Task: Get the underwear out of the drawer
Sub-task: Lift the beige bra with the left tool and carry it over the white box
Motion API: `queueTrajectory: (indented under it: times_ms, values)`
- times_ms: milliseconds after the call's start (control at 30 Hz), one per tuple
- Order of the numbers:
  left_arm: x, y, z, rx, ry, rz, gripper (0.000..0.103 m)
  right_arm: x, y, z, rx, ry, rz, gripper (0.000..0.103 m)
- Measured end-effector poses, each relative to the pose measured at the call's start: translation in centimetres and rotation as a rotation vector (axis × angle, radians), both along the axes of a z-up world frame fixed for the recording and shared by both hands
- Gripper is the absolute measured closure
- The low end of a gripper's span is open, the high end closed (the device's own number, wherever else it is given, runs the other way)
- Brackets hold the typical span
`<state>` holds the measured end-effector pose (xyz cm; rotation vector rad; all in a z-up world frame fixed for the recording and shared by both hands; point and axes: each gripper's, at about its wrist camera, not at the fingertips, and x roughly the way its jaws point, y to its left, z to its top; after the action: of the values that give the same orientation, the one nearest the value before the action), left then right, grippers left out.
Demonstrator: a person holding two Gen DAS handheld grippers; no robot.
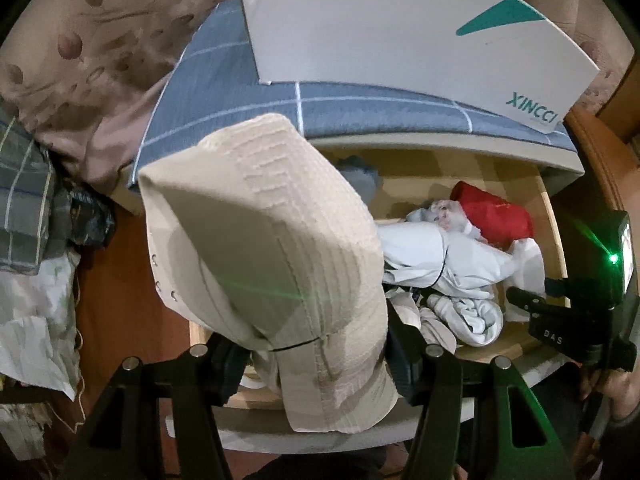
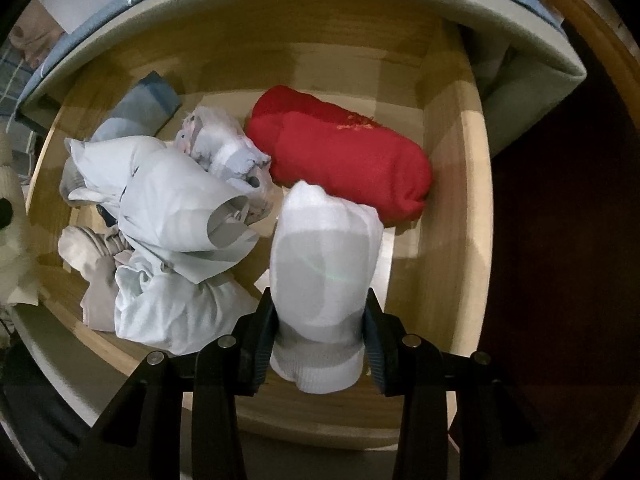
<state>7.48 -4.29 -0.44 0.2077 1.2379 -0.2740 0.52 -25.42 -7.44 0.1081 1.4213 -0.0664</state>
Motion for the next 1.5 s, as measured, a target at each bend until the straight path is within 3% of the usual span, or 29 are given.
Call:
queueTrajectory:
  times_ms: [200, 433, 667, 933, 1100, 1333, 1500]
  values:
    - [-0.1, -0.3, 1.4, 0.006, -0.051, -0.026, 0.043, -1.1, 1.9, 1.4, -0.025, -0.023, 0.013, 0.066]
    - [0.0, -0.6, 4.2, 0.012, -0.143, -0.059, 0.043, -0.9, 1.1, 1.3, -0.016, -0.01, 0.011, 0.066]
    - [0.2, -0.2, 9.1, -0.027, -0.237, -0.09, 0.043, -0.5, 1.6, 1.3, -0.02, -0.008, 0.012, 0.066]
    - [2.1, -0.6, 17.0, -0.082, -0.422, -0.124, 0.043, -0.3, 1.4, 1.2, -0.01, -0.008, 0.003, 0.066]
    - [4.4, -2.5, 20.2, -0.092, -0.513, -0.195, 0.043, -0.4, 1.2, 1.1, 0.001, -0.009, -0.002, 0.066]
    - [10.0, -6.1, 19.8, -0.012, -0.508, -0.247, 0.043, -0.1, 0.9, 0.9, 0.013, -0.002, 0.003, 0.066]
    - [13.8, -8.8, 17.1, 0.073, -0.501, -0.272, 0.043, 0.0, 0.6, 1.0, 0.015, -0.005, 0.001, 0.066]
